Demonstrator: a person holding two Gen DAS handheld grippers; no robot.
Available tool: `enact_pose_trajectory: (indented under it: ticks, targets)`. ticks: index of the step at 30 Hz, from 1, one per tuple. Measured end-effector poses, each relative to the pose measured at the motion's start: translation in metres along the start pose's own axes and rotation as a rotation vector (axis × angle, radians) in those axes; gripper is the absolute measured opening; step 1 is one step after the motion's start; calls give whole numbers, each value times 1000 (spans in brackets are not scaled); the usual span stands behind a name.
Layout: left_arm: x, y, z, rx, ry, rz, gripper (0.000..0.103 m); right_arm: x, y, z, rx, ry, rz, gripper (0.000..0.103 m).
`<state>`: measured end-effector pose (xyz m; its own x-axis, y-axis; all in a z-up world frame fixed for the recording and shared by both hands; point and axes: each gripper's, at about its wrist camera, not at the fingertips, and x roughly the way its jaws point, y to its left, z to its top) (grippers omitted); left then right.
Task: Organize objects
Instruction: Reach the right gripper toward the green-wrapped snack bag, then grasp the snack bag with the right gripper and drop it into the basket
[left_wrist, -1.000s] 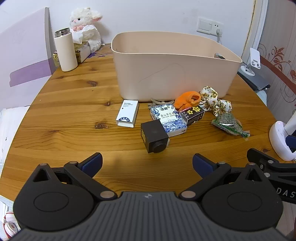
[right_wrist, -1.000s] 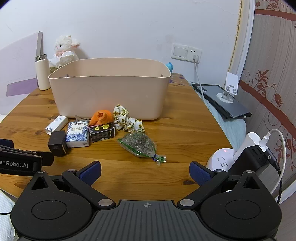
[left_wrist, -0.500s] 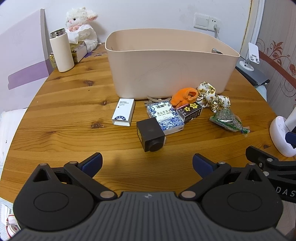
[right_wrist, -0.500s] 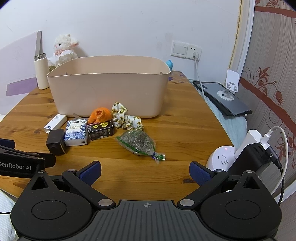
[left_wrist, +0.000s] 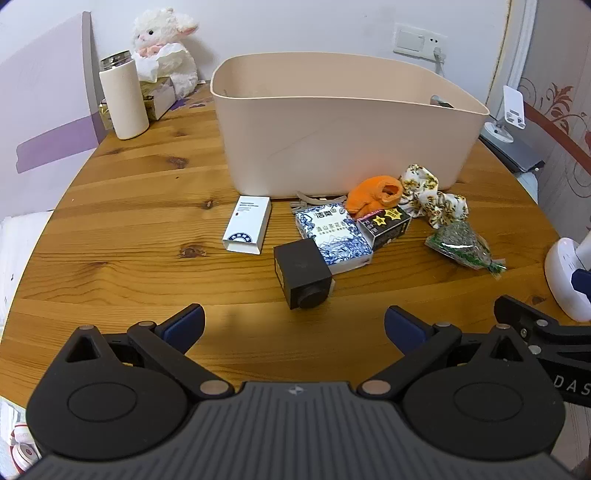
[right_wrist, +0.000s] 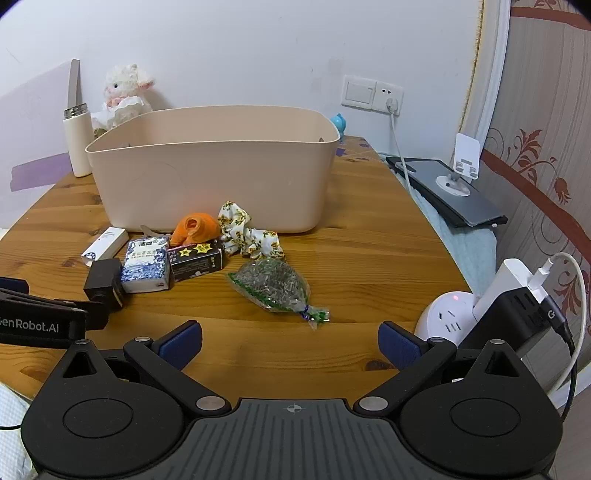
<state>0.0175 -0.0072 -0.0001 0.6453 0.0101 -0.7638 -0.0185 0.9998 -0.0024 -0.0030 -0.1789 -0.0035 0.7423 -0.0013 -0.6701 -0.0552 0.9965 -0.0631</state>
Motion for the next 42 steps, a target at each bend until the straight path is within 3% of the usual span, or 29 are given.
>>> enact_pose_trajectory:
  ticks: [12, 18, 26, 32, 36, 38, 40, 41, 42]
  targets:
    - [14, 2, 8, -20, 19, 12, 103, 15, -4, 8, -4, 13, 2, 103]
    - [27, 4, 12, -37, 37, 27, 103, 29, 4, 12, -81, 16, -24, 103]
    - [52, 10, 19, -70, 67, 53, 103, 57, 10, 20, -133, 33, 13, 102]
    - [67, 13, 19, -78, 81, 60, 102, 81, 12, 24, -149, 55, 40, 96]
    - [69, 10, 20, -56, 54, 59, 101, 92, 13, 23, -151, 68, 54, 88]
    - [68, 9, 20, -49, 36, 57, 95, 91, 13, 23, -143, 52, 79, 77]
    - [65, 8, 21, -31, 22, 36, 87, 90, 12, 22, -123, 42, 111, 56]
    - [64, 6, 21, -19, 18, 27, 80, 89, 12, 21, -117, 39, 117, 54]
    - [61, 5, 20, -5, 11, 15, 72, 87, 12, 21, -119, 36, 117, 42]
